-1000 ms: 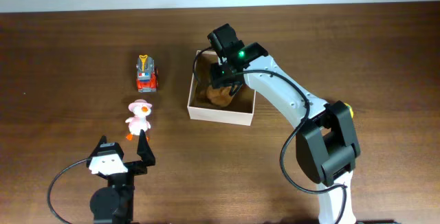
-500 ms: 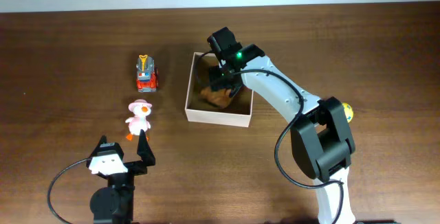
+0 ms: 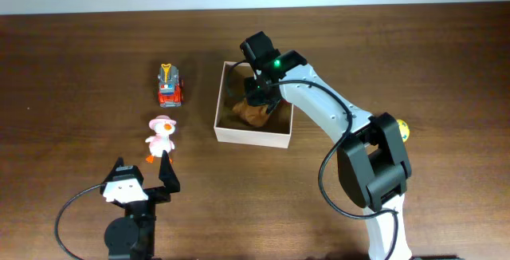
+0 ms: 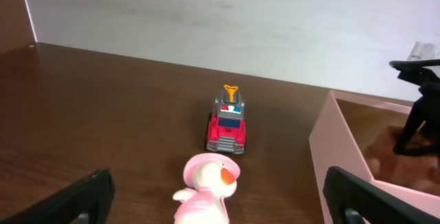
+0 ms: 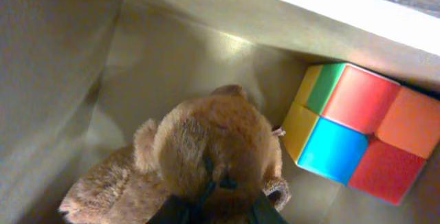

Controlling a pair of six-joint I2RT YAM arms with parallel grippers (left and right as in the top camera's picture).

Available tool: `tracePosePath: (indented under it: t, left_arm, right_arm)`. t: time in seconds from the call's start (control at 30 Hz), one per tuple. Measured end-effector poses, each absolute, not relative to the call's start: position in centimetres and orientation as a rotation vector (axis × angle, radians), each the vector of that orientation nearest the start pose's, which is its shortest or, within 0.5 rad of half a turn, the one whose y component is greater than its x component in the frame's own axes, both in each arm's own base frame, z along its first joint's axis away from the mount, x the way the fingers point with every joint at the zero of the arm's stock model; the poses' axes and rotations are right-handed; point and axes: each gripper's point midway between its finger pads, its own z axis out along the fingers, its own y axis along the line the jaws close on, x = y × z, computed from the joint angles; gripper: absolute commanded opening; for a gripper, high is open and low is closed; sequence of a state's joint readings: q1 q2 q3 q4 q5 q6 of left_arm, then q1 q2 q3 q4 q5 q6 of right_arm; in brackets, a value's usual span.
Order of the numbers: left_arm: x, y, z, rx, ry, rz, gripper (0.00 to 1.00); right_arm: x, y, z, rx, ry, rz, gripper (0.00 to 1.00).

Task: Pack container
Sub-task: 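Lower the capybara into the box beside the cube, then open right gripper to release the capybara in the box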

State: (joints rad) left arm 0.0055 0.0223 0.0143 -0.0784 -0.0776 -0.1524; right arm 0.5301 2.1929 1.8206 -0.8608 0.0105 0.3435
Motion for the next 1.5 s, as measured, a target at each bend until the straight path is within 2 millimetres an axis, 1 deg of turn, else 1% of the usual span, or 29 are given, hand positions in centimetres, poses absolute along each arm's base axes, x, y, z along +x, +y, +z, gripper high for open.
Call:
tracePosePath:
  t: [0.17, 0.4, 0.5, 0.67, 0.87, 1.07, 1.1, 1.13, 1.33, 1.5]
  left_arm:
    - [24.6, 1.5, 15.6, -0.189, 1.646, -0.047, 0.99]
    - [24.6, 1.5, 15.6, -0.189, 1.646, -0.047, 0.99]
    - [24.6, 1.5, 15.6, -0.189, 1.646, -0.047, 0.99]
    - [24.6, 1.5, 15.6, -0.189, 1.646, -0.047, 0.99]
    - [24.6, 1.5, 15.6, -0.189, 1.647, -0.047, 0.99]
    - [24.6, 1.5, 15.6, -0.189, 1.646, -0.047, 0.99]
    - [24.6, 1.5, 15.6, -0.189, 1.647, -0.047, 0.99]
    - [24.6, 1.5, 15.6, -0.189, 1.646, -0.047, 0.99]
    - [24.6, 1.5, 15.6, -0.189, 1.646, -0.047, 0.99]
    - [24.6, 1.5, 15.6, -0.189, 1.646, -0.047, 0.99]
  right_arm:
    - [43.4, 25.3, 7.0, -0.264, 2.828, 0.181, 0.16]
    - [43.3, 25.1, 9.9, -0.276, 2.838, 0.172, 0.17]
    - [42.9, 24.9, 10.5, -0.288, 2.852, 0.161, 0.17]
    - [41.8, 24.1, 10.4, -0.323, 2.896, 0.114, 0.16]
    - [41.1, 22.8, 10.1, -0.362, 2.923, 0.025, 0.16]
    - [41.0, 22.2, 10.1, -0.392, 2.923, -0.025, 0.18]
    - [41.0, 22.2, 10.1, -0.394, 2.921, -0.031, 0.21]
    - [41.1, 22.1, 10.1, -0.394, 2.92, -0.036, 0.22]
    - [41.1, 21.8, 10.0, -0.397, 2.917, -0.06, 0.22]
    - [40.8, 21.7, 9.2, -0.399, 2.929, -0.067, 0.22]
